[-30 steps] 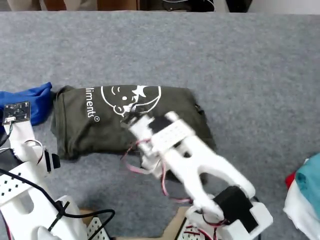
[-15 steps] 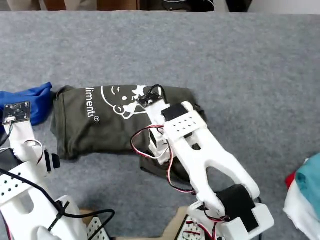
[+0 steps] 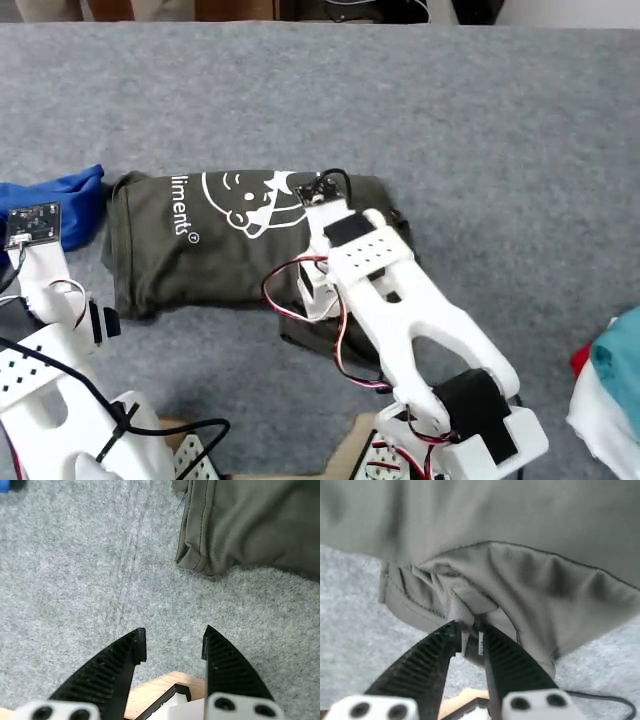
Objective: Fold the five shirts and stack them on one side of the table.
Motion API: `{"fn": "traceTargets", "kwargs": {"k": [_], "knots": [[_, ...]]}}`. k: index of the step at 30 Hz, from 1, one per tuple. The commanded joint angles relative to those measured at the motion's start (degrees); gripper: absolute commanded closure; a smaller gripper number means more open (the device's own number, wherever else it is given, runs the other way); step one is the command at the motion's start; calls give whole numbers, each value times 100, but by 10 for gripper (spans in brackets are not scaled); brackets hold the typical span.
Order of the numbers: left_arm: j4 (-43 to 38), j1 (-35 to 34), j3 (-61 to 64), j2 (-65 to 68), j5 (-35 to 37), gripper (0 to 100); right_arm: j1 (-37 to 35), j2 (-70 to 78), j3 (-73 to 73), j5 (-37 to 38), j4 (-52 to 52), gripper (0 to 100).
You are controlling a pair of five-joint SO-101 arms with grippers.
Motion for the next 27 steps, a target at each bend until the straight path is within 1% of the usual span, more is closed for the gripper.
{"fn": "traceTargets", "kwargs": {"k": [1,8,10,14,16,19,25,27], "knots": [[53,26,-26,-84,-18,807,92,-242,57,-167,-211,907],[53,53,-26,-84,-18,807,92,-242,84,-158,-264,904],[53,53,-26,-84,-18,807,92,-233,101,-158,-264,870],[44,53,-26,-84,-18,807,92,-233,233,-158,-308,758],[44,53,-26,-84,-18,807,92,-233,321,-158,-422,737],[44,53,-26,-84,-18,807,92,-233,444,-167,-607,763],[44,53,-26,-84,-26,807,84,-242,435,-167,-615,913],[44,53,-26,-84,-26,807,84,-242,435,-149,-607,929]]}}
